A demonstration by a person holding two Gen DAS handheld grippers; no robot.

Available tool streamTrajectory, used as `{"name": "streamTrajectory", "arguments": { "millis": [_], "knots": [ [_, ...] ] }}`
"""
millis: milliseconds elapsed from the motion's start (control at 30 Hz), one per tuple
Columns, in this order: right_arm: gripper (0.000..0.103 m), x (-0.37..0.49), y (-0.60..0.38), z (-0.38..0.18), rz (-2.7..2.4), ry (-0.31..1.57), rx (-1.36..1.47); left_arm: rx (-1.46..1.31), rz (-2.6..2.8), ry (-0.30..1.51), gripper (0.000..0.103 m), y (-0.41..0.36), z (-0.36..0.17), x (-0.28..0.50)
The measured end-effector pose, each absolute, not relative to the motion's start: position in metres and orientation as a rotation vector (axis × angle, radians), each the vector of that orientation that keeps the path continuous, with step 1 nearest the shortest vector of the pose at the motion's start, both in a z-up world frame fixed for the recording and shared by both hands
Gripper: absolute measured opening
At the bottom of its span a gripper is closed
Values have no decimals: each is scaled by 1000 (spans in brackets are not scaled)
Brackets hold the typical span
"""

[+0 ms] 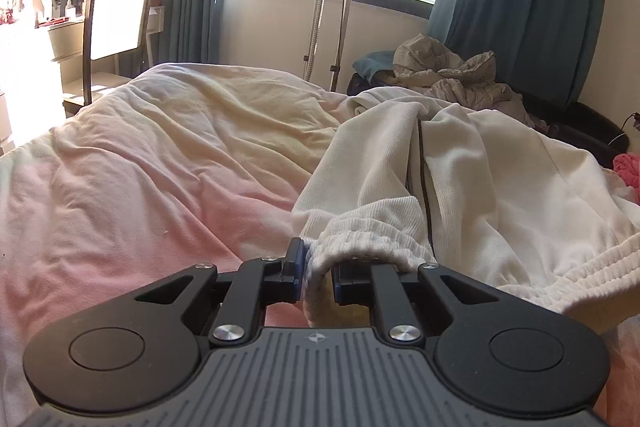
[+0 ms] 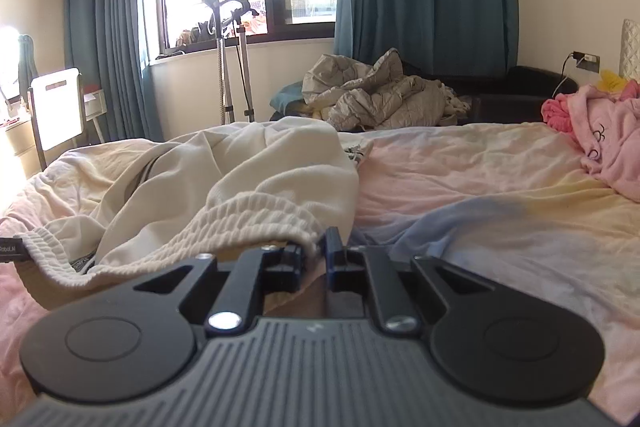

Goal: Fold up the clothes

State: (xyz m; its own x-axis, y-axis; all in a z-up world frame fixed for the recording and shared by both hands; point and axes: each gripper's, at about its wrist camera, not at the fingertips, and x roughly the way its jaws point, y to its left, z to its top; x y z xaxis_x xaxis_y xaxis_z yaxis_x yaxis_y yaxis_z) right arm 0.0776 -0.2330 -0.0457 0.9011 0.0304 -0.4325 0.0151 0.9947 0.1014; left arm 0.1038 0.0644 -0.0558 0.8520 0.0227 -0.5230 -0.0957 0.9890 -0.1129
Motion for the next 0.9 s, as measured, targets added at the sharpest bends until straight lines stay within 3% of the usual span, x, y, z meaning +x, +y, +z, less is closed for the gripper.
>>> {"name": "streamTrajectory", "arguments": {
  "millis": [167, 333, 467, 567, 633, 900],
  "knots": [
    [11, 91, -243, -82, -6, 592, 133, -104, 95, 586, 16, 53, -71, 104],
    [14, 93, -239, -97, 12, 597, 131, -101, 111, 624, 17, 53, -76, 104],
    [18, 97, -238, -102, 25, 588, 142, -83, 92, 620, 43, 47, -76, 100],
    [24, 102, -239, -106, 34, 584, 157, -75, 81, 614, 45, 43, -75, 97],
    [36, 107, -243, -109, 35, 591, 167, -60, 79, 609, 47, 41, -75, 97],
    [37, 115, -238, -109, 34, 605, 168, -65, 105, 600, 47, 40, -79, 102]
  ]
}}
